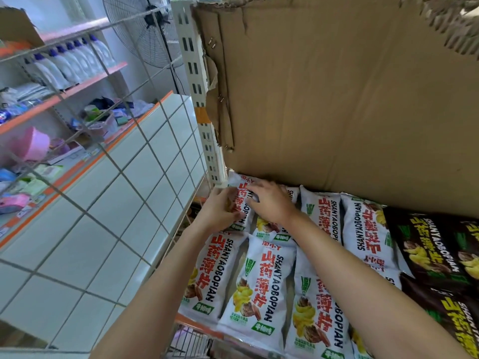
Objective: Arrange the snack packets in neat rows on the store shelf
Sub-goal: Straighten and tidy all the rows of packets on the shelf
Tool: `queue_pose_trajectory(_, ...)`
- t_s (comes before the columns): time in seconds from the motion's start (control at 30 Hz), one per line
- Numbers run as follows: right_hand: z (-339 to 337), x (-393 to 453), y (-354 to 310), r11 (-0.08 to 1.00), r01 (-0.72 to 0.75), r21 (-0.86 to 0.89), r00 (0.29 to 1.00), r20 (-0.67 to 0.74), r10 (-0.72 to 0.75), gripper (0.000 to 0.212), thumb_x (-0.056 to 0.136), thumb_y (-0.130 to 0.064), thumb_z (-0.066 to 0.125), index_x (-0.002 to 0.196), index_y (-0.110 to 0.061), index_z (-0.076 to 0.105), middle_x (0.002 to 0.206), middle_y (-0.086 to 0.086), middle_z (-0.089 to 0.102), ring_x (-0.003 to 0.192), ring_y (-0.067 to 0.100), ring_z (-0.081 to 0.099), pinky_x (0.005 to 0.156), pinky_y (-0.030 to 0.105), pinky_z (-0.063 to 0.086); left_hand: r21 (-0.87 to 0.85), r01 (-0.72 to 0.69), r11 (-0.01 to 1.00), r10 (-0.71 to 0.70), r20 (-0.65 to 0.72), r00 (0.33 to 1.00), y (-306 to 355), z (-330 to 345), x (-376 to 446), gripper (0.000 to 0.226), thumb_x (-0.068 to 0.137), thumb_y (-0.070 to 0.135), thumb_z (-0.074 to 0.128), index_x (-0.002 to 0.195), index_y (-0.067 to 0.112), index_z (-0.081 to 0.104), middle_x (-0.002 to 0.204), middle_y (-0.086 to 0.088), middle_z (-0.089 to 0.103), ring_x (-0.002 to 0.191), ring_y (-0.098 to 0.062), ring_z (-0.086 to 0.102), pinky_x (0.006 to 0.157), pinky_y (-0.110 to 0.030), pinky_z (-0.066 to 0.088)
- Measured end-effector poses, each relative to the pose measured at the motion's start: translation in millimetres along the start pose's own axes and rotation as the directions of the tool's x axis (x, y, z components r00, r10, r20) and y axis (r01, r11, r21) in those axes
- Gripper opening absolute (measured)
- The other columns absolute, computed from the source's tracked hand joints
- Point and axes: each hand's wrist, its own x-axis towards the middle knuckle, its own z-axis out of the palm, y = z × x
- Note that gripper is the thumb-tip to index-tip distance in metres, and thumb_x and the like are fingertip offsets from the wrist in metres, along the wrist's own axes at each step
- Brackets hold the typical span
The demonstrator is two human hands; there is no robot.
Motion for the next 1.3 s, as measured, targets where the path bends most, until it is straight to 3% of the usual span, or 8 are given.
queue_pose_trajectory(0.23,-34.8,-26.8,20.6,0.967,-0.231,0.111,0.963,-0.114,0.243,0.025,0.096,-0.014,0.04,0.11,-0.008,0.06,0.115,0.011,0.057,0.097,0.024,0.057,0.081,0.033,0.047,0.135,-0.058,0.989,0.094,-0.272,0.958,25.1,8.1,-5.4,0.036,0.088,0.026,0.059,0.121,0.012,0.051,0.123,-0.011,0.047,0.113,-0.025,0.047,0.088,-0.031,0.041)
queue_pose_trajectory(0.4,-37.2,-56.3,28.0,0.94,-0.335,-0.061,0.929,0.144,0.341,0.042,0.097,-0.035,0.045,0.061,-0.013,0.038,0.076,0.014,0.057,0.056,0.013,0.046,0.049,0.027,0.03,0.319,-0.052,0.946,0.061,-0.02,0.998,58.9,31.0,1.4,0.029,0.091,0.026,0.048,0.11,0.005,0.051,0.11,-0.015,0.061,0.099,-0.031,0.058,0.068,-0.031,0.039)
queue_pose_trajectory(0.5,-28.6,-58.0,26.1,0.926,-0.375,0.036,0.92,0.138,0.367,0.04,0.093,-0.046,0.048,0.073,-0.012,0.045,0.067,0.004,0.052,0.06,0.016,0.051,0.051,0.03,0.034,0.349,0.008,0.937,-0.029,0.056,0.998,70.4,36.5,3.7,0.026,0.092,0.024,0.047,0.11,0.005,0.049,0.11,-0.015,0.06,0.102,-0.031,0.058,0.071,-0.034,0.041)
queue_pose_trajectory(0.63,-24.7,-60.4,29.4,0.889,-0.436,0.142,0.898,0.135,0.419,0.047,0.087,-0.04,0.06,0.119,-0.007,0.047,0.107,0.008,0.062,0.093,0.023,0.06,0.067,0.029,0.044,0.061,-0.011,0.998,0.006,0.086,0.996,65.9,36.4,0.8,0.011,0.086,0.012,0.058,0.094,0.01,0.05,0.098,-0.011,0.062,0.089,-0.022,0.058,0.073,-0.034,0.047)
queue_pose_trajectory(0.87,-21.9,-71.4,34.6,0.809,-0.418,0.412,0.904,0.104,0.415,0.046,0.081,-0.032,0.068,0.121,-0.017,0.051,0.119,0.002,0.063,0.104,0.019,0.06,0.085,0.033,0.05,-0.237,-0.07,0.969,0.081,0.038,0.996,58.4,38.8,-8.3,0.051,0.082,0.007,0.068,0.122,0.008,0.037,0.083,0.007,0.051,0.075,-0.003,0.051,0.07,-0.027,0.048)
queue_pose_trajectory(1.07,-28.2,-67.8,36.8,0.647,-0.456,0.611,0.872,0.161,0.462,0.058,0.087,-0.038,0.061,0.134,-0.008,0.044,0.126,0.006,0.058,0.104,0.022,0.06,0.093,0.041,0.049,-0.54,0.086,0.837,-0.024,0.122,0.992,51.6,35.2,-8.4,0.057,0.078,0.004,0.072,0.12,0.012,0.036,0.101,-0.008,0.053,0.085,-0.017,0.058,0.073,-0.032,0.056)
queue_pose_trajectory(1.17,-33.6,-62.1,36.2,0.724,-0.466,0.508,0.883,0.22,0.414,0.065,0.084,-0.038,0.065,0.136,-0.009,0.039,0.133,0.007,0.052,0.114,0.023,0.054,0.096,0.04,0.047,-0.452,0.096,0.887,-0.027,0.157,0.987,55.6,28.0,-7.3,0.063,0.077,0.009,0.073,0.13,0.008,0.037,0.099,0.0,0.054,0.092,-0.017,0.055,0.079,-0.027,0.047)
queue_pose_trajectory(1.3,-31.2,-67.2,30.2,0.876,-0.399,0.27,0.911,0.22,0.348,0.096,0.076,-0.042,0.072,0.146,-0.012,0.014,0.139,0.008,0.044,0.121,0.025,0.048,0.095,0.034,0.045,0.105,-0.122,0.987,0.104,0.169,0.98,61.3,18.2,-10.8,0.07,0.082,0.02,0.068,0.139,0.008,0.029,0.128,-0.011,0.053,0.112,-0.025,0.051,0.082,-0.026,0.038)
